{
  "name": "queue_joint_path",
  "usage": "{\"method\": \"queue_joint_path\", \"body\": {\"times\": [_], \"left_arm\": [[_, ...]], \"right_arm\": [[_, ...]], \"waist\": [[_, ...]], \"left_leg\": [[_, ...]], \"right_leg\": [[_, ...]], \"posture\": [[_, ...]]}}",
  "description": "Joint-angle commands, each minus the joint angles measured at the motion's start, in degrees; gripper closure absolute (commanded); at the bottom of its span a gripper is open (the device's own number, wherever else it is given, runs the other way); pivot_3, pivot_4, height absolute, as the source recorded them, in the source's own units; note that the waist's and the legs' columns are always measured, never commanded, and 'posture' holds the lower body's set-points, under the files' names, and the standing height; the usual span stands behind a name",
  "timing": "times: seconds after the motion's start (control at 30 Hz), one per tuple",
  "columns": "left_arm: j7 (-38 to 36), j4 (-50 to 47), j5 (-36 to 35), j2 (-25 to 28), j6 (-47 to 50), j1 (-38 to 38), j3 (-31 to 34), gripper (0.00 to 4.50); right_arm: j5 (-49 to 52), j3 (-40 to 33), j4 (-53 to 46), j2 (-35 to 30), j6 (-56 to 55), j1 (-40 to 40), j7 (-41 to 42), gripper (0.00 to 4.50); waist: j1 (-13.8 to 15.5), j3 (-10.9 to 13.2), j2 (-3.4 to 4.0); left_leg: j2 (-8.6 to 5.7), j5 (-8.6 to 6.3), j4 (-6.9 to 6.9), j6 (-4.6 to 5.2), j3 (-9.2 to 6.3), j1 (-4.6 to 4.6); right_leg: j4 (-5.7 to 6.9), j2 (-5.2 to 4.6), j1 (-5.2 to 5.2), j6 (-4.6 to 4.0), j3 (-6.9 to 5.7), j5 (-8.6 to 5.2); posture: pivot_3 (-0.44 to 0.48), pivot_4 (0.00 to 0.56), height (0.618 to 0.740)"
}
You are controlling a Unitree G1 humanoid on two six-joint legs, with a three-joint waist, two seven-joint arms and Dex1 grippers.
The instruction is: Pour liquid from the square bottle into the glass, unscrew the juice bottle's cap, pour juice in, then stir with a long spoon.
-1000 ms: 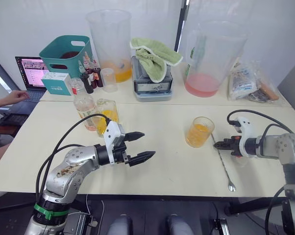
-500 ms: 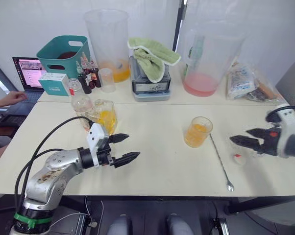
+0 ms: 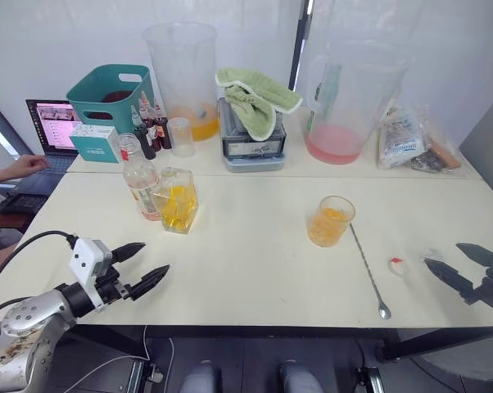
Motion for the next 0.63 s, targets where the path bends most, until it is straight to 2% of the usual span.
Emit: {"method": "queue_joint_path", "body": {"times": [0.03, 0.23, 0.63], "left_arm": [[-0.05, 2.87, 1.41, 0.57, -3.7, 0.9, 2.34, 0.0], [-0.03, 6.42, 2.69, 0.64, -6.22, 1.11, 2.54, 0.0], [0.03, 7.31, 4.38, 1.02, -6.45, -0.55, 0.13, 0.0]], "right_arm": [[-1.32, 0.05, 5.14, -1.7, -6.14, -1.31, 1.12, 0.04], [-1.64, 0.97, 10.97, -2.89, -9.96, -2.42, 2.05, 0.04], [-0.44, 0.64, 9.29, -3.45, -9.17, -0.97, 2.04, 0.04]], "waist": [[-0.15, -0.01, 0.01], [-0.2, 0.0, 0.01], [-0.14, -0.01, 0.01]], "left_leg": [[0.01, 0.0, 0.0, 0.0, 0.0, 0.01], [0.0, -0.01, -0.04, 0.0, 0.0, 0.01], [-0.01, -0.01, -0.04, 0.0, -0.01, 0.02]], "right_leg": [[0.01, 0.01, 0.0, -0.01, 0.0, 0.0], [0.08, 0.0, -0.02, -0.02, 0.02, -0.01], [0.1, -0.02, -0.01, -0.02, 0.03, -0.01]], "posture": [[0.0, 0.15, 0.733], [0.0, 0.15, 0.733], [0.0, 0.15, 0.733]]}}
